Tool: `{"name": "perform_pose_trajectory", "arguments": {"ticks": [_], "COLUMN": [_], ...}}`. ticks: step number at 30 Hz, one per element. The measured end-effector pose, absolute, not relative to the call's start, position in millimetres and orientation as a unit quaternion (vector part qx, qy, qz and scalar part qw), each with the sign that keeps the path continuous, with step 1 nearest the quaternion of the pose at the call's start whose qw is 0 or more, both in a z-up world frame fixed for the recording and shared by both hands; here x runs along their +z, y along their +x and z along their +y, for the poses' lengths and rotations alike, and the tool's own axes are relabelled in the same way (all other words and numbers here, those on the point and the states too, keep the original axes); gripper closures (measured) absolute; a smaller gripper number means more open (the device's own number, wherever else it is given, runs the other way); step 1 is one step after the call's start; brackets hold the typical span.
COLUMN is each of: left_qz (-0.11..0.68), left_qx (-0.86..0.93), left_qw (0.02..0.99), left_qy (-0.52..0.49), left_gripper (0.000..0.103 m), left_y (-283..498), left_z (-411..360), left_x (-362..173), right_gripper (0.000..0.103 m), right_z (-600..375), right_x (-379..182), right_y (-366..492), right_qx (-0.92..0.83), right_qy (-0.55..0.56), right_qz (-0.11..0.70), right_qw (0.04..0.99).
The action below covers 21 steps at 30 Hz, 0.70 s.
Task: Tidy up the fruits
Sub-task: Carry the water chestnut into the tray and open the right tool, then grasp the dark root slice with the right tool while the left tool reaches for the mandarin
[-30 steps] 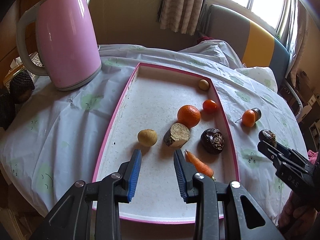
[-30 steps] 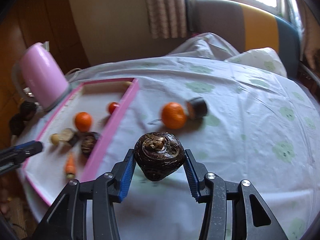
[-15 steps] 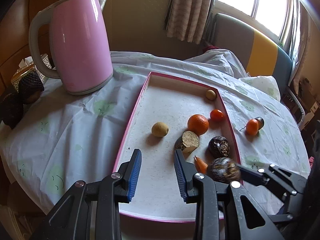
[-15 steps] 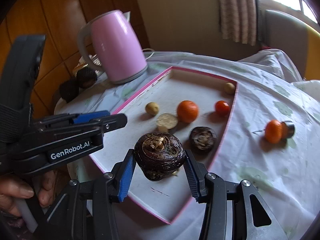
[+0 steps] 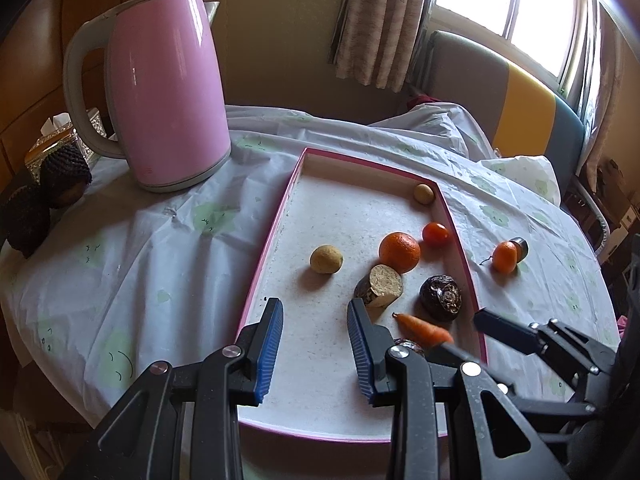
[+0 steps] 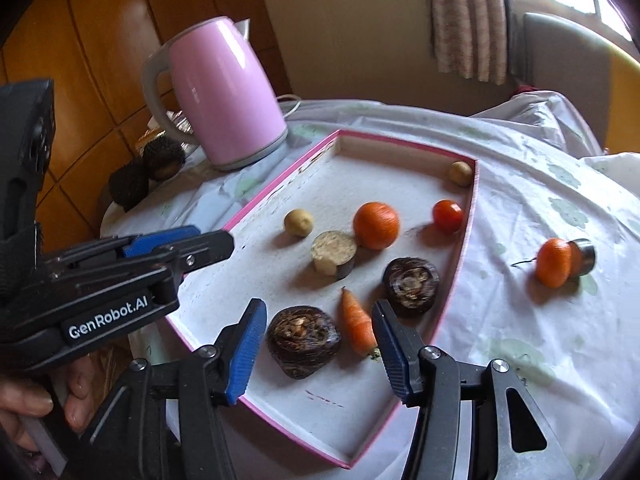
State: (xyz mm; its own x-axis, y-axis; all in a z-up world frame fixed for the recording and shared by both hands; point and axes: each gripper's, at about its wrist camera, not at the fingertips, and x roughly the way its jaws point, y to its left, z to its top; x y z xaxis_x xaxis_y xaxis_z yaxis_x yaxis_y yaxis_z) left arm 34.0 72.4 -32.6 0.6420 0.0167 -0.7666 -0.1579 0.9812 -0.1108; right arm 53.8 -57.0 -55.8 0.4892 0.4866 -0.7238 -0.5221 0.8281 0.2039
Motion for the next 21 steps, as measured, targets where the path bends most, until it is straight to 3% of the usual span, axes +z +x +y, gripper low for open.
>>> {"name": "perform_pose_trajectory", "arguments": {"ticks": [21], "left_qz": [0.416], "left_qx": [-0.008], "left_qw": [0.909], "left_qy": [-0.022], "left_gripper": [0.069], "left_y": [38], "left_z": [19], "left_x": [-25], "right_gripper": [0.043], "right_z": [-156], "right_x": [-51], "right_y": [64], "right_qx": [0.145], "right_qy": [0.045], "right_qz": [0.399], "right_qw": [0.904]}}
